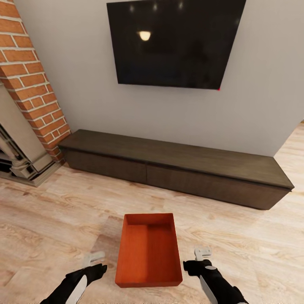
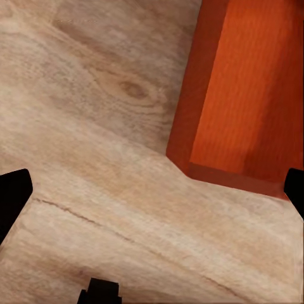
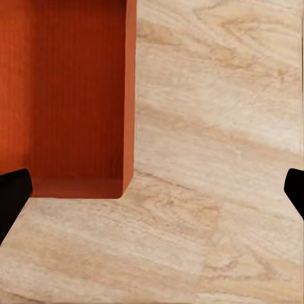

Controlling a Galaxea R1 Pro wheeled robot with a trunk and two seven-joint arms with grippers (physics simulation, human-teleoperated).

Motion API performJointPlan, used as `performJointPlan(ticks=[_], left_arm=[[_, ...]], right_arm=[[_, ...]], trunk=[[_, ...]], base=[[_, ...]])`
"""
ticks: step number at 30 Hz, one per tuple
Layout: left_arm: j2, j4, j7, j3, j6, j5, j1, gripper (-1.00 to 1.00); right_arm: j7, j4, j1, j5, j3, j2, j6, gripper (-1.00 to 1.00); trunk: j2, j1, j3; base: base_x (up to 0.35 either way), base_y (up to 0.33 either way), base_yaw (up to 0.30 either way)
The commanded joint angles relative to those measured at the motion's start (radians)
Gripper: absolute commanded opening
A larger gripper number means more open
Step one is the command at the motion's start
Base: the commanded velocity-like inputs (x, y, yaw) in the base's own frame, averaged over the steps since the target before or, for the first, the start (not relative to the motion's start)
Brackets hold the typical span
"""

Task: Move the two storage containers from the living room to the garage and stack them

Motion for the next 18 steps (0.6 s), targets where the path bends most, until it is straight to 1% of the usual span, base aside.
performJointPlan(ticks=[1, 5, 8, 9, 10, 13, 14, 15, 18], left_arm=[[0.002, -0.013, 0.014, -0.008, 0.007, 0.01, -0.019, 1.0], [0.001, -0.01, 0.033, -0.008, 0.013, 0.011, -0.11, 1.0], [-0.003, -0.003, 0.033, -0.01, 0.014, 0.01, -0.14, 1.0], [-0.008, 0.001, 0.032, -0.013, 0.015, 0.005, -0.168, 1.0], [-0.018, 0.013, 0.029, -0.016, 0.021, -0.02, -0.203, 1.0], [-0.027, 0.036, 0.025, -0.017, 0.024, -0.048, -0.215, 1.0], [-0.029, 0.044, 0.025, -0.017, 0.023, -0.052, -0.217, 1.0], [-0.032, 0.067, 0.024, -0.017, 0.02, -0.06, -0.218, 1.0], [-0.029, 0.107, 0.024, -0.016, 0.017, -0.071, -0.22, 1.0]], right_arm=[[-0.007, -0.003, -0.011, -0.005, 0.006, 0.0, 0.008, 1.0], [-0.007, 0.003, -0.073, -0.013, 0.006, 0.0, 0.014, 1.0], [-0.007, 0.004, -0.087, -0.017, 0.007, 0.001, 0.016, 1.0], [-0.008, 0.004, -0.093, -0.019, 0.007, 0.001, 0.015, 1.0], [-0.007, 0.005, -0.098, -0.021, 0.007, 0.002, 0.013, 1.0], [-0.007, 0.005, -0.099, -0.022, 0.008, 0.003, 0.011, 1.0], [-0.007, 0.005, -0.099, -0.022, 0.008, 0.003, 0.011, 1.0], [-0.007, 0.005, -0.099, -0.022, 0.008, 0.003, 0.01, 1.0], [-0.007, 0.005, -0.099, -0.022, 0.008, 0.003, 0.009, 1.0]], trunk=[[0.0, 0.0, -0.003], [0.0, 0.0, -0.009], [0.0, 0.0, -0.014], [0.0, 0.0, -0.016], [0.0, 0.0, -0.017], [0.0, 0.0, -0.022], [0.0, 0.0, -0.024], [0.0, 0.0, -0.025], [0.0, 0.0, -0.03]], base=[[0.0, 0.0, 0.0], [0.0, 0.0, 0.0], [0.0, 0.0, 0.0], [0.0, 0.0, 0.0], [0.0, 0.0, 0.0], [0.0, 0.0, 0.0], [0.0, 0.0, 0.0], [0.0, 0.0, 0.0], [0.0, 0.0, 0.0]])
